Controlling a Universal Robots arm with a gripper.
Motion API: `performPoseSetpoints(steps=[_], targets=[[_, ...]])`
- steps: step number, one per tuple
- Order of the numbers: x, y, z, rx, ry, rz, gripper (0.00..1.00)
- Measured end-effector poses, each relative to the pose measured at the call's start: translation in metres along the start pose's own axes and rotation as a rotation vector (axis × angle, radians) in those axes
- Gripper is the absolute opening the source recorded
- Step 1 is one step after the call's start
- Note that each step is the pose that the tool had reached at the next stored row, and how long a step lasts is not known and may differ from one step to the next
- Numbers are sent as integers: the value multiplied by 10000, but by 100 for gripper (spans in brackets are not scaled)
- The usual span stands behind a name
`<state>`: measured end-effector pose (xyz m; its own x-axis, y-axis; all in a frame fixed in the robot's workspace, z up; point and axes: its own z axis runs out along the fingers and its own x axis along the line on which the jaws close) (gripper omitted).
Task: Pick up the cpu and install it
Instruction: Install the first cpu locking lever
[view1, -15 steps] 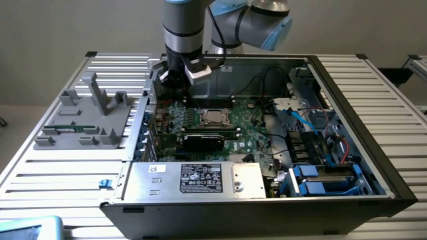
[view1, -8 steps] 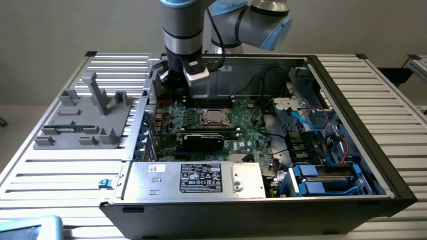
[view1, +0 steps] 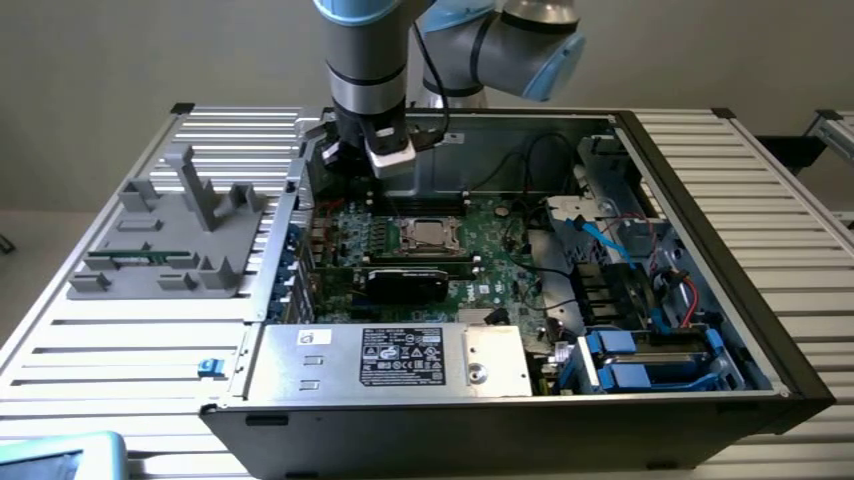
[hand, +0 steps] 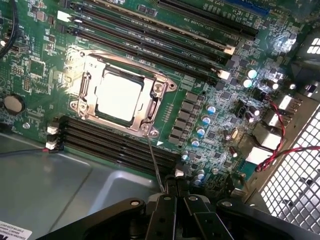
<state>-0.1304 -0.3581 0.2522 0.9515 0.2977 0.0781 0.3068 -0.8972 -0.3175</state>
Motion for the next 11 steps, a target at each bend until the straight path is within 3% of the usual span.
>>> performPoseSetpoints(steps=[6, 11], targets=[[26, 9, 1, 35, 88, 204, 12], [30, 13, -1, 31, 112, 275, 12]])
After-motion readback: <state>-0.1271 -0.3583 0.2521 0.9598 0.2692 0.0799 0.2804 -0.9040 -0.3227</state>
